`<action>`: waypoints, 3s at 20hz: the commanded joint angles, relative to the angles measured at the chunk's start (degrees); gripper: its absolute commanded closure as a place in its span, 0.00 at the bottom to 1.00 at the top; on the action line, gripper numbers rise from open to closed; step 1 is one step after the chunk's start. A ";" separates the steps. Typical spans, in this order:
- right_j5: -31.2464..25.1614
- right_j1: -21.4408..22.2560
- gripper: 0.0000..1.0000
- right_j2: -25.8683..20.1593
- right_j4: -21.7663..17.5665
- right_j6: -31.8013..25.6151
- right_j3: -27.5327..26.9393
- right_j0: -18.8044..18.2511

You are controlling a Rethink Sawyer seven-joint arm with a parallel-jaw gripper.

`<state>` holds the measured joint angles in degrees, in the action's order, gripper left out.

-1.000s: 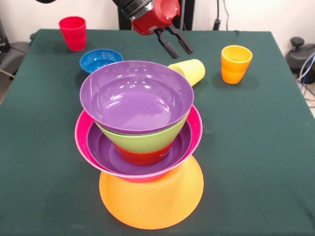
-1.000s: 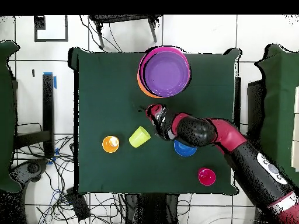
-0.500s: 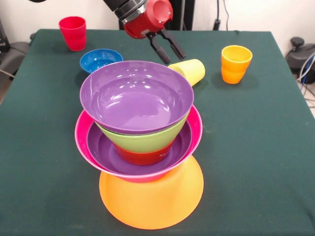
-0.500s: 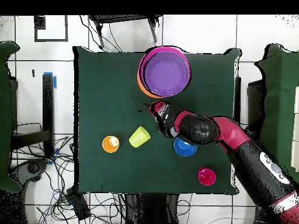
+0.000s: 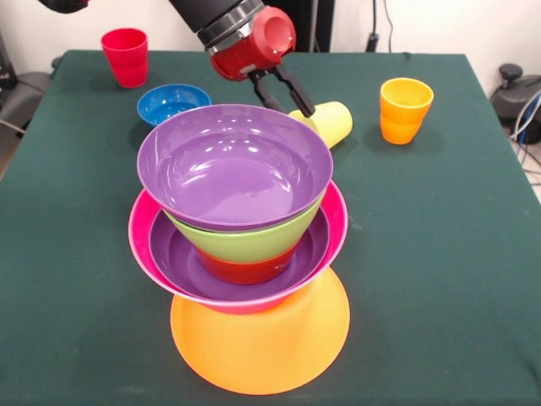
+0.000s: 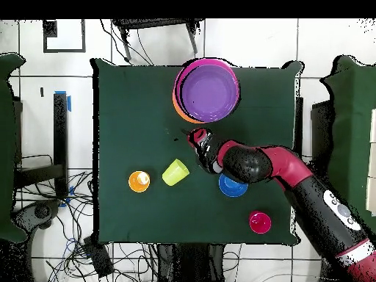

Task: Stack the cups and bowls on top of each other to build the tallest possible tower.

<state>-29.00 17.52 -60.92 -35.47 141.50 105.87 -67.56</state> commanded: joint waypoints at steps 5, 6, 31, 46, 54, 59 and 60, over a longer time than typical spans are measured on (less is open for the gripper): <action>1.13 -4.01 0.00 3.37 -5.86 -13.34 -3.60 1.34; 0.85 -3.85 0.00 3.21 -5.80 -13.30 -3.51 1.29; 1.49 -9.82 0.00 5.89 -10.64 -15.61 -1.33 -0.61; -2.43 -9.08 0.00 6.16 -12.40 -15.87 1.94 -2.58; -2.36 -11.63 0.00 7.03 -12.31 -15.71 2.02 -1.84; -2.15 -12.87 0.00 7.45 -12.55 -15.83 2.36 -1.92; -2.13 -13.04 0.00 7.47 -12.57 -15.82 2.49 -1.99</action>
<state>-28.15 7.62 -58.91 -43.97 141.50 108.17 -71.37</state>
